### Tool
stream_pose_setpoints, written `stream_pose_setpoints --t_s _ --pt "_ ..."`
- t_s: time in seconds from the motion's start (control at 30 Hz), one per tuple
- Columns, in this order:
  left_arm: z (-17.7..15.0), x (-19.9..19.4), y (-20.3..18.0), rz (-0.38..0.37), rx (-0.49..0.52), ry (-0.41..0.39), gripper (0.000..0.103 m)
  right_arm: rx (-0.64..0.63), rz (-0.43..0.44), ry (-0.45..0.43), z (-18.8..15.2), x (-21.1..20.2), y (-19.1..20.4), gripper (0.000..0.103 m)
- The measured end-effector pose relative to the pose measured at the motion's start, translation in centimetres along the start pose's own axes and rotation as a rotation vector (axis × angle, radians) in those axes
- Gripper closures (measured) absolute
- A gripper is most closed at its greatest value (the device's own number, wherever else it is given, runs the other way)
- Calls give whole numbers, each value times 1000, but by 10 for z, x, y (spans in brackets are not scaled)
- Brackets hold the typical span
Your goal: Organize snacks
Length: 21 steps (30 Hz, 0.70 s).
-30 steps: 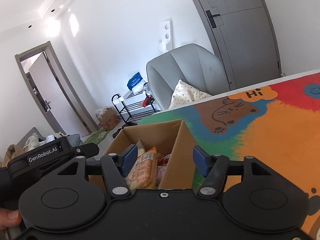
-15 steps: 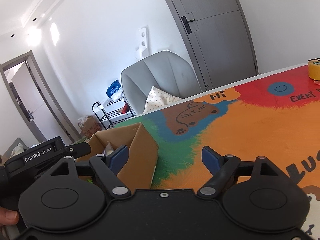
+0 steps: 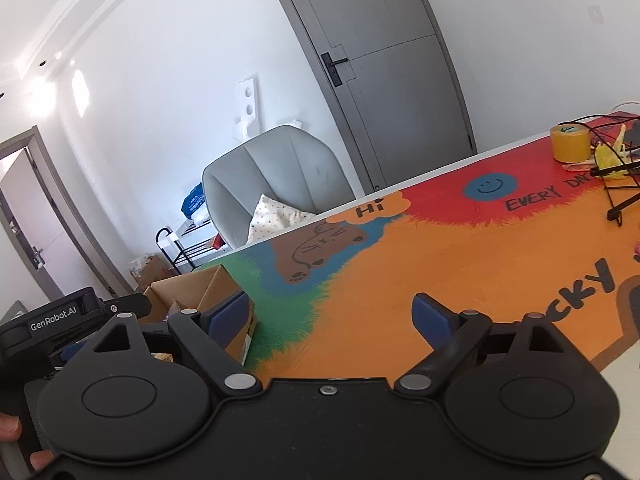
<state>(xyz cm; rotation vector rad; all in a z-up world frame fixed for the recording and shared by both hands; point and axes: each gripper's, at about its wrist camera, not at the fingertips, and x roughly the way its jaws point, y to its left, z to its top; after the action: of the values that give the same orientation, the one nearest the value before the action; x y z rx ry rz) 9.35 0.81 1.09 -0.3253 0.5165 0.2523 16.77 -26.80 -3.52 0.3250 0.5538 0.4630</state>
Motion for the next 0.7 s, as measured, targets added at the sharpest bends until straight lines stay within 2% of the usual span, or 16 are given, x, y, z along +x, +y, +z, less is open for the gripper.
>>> stream_pose_setpoints --t_s 0.13,0.3,0.7 --pt "-1 -8 -5 -11 55 -5 1 -7 -30 -15 3 -12 -7 10" --pt "-4 -18 -3 -33 96 11 1 -18 -62 -24 3 -25 -8 1" --pt "-16 -43 20 -45 150 43 0 -45 -123 -24 -19 -56 19 0"
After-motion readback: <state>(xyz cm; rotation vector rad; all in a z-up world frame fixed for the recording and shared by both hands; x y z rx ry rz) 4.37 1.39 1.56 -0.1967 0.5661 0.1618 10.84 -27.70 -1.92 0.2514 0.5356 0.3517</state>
